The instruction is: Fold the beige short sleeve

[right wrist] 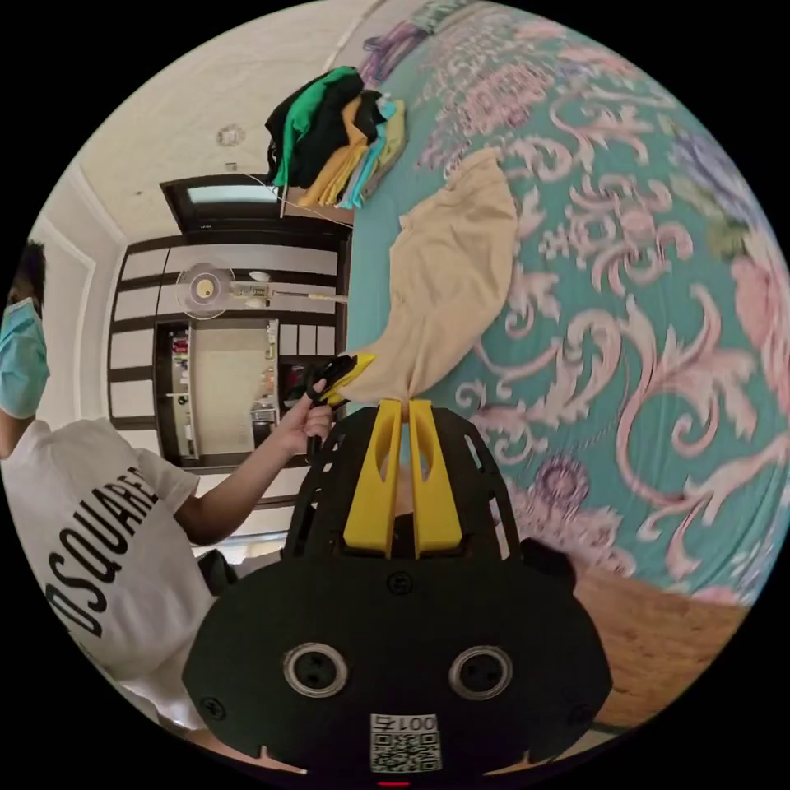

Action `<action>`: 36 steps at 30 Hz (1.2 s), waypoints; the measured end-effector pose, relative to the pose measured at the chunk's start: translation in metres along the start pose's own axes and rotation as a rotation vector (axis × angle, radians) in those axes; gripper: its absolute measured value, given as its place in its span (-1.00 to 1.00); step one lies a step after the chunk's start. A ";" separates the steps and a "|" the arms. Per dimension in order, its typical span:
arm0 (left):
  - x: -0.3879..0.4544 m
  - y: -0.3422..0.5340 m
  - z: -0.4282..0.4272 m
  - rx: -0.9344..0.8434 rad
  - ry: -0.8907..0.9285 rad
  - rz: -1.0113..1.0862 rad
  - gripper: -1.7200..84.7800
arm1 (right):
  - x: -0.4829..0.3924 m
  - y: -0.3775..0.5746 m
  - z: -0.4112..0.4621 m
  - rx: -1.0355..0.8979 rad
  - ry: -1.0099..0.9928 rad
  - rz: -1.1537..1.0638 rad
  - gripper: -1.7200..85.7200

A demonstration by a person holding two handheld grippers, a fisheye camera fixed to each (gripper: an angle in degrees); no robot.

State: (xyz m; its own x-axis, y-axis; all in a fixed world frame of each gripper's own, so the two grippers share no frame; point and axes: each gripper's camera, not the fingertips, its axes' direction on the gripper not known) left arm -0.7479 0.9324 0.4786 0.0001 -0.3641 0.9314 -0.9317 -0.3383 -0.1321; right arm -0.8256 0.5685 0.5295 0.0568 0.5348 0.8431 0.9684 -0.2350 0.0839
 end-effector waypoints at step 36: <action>0.237 -0.136 -0.097 -0.153 0.679 0.250 -0.67 | -0.385 -0.250 -0.049 -0.009 0.366 -0.628 -0.95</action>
State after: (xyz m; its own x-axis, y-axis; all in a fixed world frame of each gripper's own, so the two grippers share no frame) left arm -0.6562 0.9766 0.7505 -0.3972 0.2199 0.8910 -0.9148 -0.1726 -0.3652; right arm -1.1018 0.3817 0.2101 -0.5960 0.2657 0.7577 0.7892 0.0199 0.6138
